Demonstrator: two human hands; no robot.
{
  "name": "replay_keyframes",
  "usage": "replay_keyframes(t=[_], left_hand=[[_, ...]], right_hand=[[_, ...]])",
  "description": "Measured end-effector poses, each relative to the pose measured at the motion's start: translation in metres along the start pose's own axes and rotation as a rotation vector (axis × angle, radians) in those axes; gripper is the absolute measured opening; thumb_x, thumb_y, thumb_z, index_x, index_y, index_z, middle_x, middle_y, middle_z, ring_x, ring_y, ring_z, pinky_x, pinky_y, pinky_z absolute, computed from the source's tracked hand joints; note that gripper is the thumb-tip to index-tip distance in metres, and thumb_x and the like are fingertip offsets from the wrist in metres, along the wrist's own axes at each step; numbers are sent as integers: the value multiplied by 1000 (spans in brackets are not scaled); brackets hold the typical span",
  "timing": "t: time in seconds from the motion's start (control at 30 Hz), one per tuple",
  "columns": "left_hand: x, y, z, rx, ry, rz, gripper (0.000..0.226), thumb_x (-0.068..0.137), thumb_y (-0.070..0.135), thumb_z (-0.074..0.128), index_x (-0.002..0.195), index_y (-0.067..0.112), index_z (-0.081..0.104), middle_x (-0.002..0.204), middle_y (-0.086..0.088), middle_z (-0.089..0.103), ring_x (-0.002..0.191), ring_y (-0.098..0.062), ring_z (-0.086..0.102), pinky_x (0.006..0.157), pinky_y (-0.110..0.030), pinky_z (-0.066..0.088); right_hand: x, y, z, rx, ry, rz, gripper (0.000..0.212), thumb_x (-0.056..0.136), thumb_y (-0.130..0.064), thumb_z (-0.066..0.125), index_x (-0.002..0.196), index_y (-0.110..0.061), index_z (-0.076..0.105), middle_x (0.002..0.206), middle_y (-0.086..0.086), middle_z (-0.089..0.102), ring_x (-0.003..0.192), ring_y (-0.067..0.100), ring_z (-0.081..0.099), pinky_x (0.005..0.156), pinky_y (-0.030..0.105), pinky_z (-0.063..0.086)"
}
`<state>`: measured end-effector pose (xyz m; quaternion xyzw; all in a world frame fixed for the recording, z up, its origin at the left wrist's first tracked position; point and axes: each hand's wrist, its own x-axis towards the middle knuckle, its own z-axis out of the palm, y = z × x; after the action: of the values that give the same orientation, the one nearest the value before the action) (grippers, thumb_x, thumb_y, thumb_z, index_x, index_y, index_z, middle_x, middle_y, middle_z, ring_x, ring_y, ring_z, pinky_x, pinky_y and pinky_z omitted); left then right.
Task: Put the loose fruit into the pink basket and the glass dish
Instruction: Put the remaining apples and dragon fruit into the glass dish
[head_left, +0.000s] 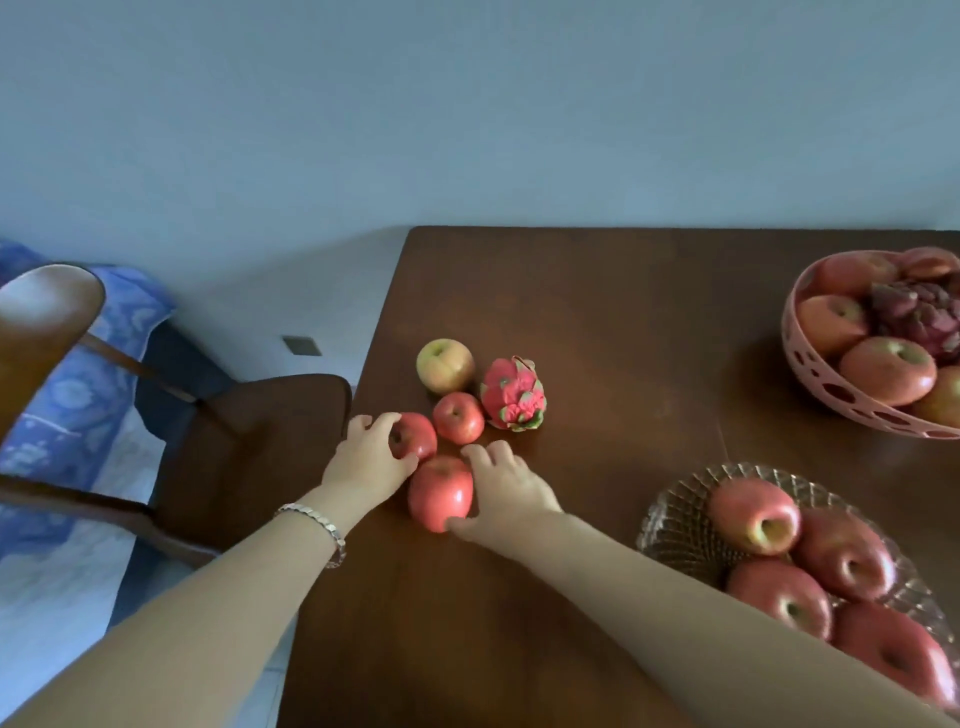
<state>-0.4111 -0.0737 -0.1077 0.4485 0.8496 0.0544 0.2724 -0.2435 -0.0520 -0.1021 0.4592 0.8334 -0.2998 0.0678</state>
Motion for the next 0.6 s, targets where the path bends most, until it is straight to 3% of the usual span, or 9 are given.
replay_keyframes(t=[0.13, 0.27, 0.4, 0.5, 0.6], left_hand=[[24, -6, 8, -170, -48, -51, 72, 77, 44, 69, 138, 25, 35, 132, -13, 50, 117, -33, 54, 90, -36, 44], [31, -7, 17, -228, -21, -41, 69, 73, 41, 73, 128, 21, 37, 122, -11, 51, 106, -32, 57, 77, -32, 44], [25, -3, 18, -239, -4, -67, 67, 72, 38, 74, 125, 21, 37, 119, -12, 49, 100, -34, 57, 75, -31, 43], [3, 6, 17, -174, -16, -107, 63, 70, 46, 70, 121, 27, 37, 114, -11, 50, 96, -35, 59, 73, -33, 45], [-30, 21, 19, -208, -67, -9, 53, 72, 56, 60, 114, 34, 36, 110, -4, 54, 89, -28, 60, 70, -33, 48]], right_hand=[[32, -29, 33, 44, -91, 120, 90, 76, -48, 65, 145, -21, 12, 138, 12, 31, 125, 32, 39, 97, 42, 41], [38, -24, 46, 181, -42, 178, 85, 67, -44, 72, 134, -24, 25, 126, 7, 37, 115, 28, 46, 91, 38, 47], [17, 0, 35, 327, -39, 222, 81, 56, -43, 78, 122, -32, 32, 114, 0, 36, 104, 24, 53, 84, 35, 53], [-15, 24, 13, 464, 52, 172, 82, 56, -47, 81, 123, -36, 35, 115, -5, 37, 101, 13, 52, 84, 20, 47], [-57, 52, -14, 557, 147, 111, 78, 54, -48, 82, 121, -37, 43, 116, -9, 45, 101, 5, 49, 83, 9, 38]])
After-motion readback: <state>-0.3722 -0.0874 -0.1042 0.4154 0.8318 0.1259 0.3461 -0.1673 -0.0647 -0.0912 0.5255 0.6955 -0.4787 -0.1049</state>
